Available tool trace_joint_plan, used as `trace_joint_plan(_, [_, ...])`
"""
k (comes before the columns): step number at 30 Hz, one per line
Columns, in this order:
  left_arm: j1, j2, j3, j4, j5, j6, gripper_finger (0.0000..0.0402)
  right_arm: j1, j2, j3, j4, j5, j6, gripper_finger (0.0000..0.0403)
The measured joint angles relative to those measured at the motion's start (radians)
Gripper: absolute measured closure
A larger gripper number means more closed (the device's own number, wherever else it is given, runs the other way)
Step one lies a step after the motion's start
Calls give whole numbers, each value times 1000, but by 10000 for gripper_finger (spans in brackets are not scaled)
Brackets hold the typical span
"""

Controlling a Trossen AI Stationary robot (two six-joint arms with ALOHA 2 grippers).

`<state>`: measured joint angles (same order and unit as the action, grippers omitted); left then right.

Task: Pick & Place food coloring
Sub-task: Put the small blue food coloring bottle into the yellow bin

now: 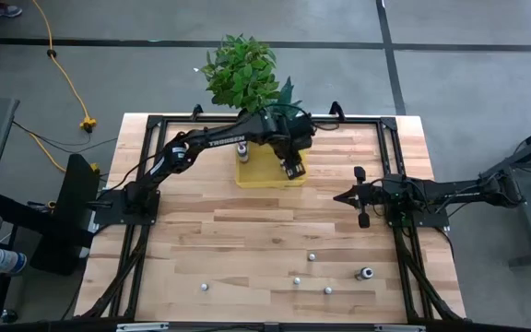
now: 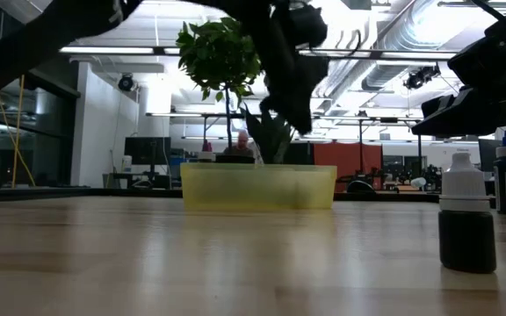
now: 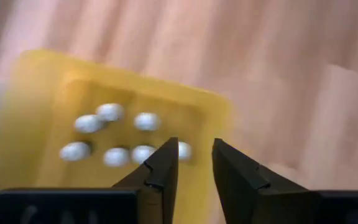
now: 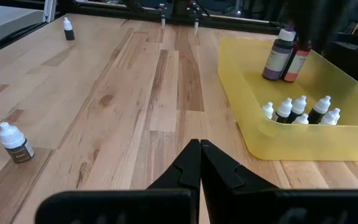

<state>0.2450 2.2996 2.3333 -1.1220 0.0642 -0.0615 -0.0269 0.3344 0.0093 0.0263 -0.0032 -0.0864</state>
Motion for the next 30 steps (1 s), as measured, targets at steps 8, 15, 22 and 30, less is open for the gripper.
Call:
trace_joint_plan(8, [-99,-67,-4,-4,33,57,217,0,0,0,0,0,0,402])
trace_joint_plan(15, [-184,-113,-4,-134,29,29,159,0,0,0,0,0,0,402])
trace_joint_plan(22, [-274,-187,-4,-239,1,-33,158,0,0,0,0,0,0,402])
trace_joint_plan(30, [-372,-279,-5,-409,-100,-146,159,0,0,0,0,0,0,402])
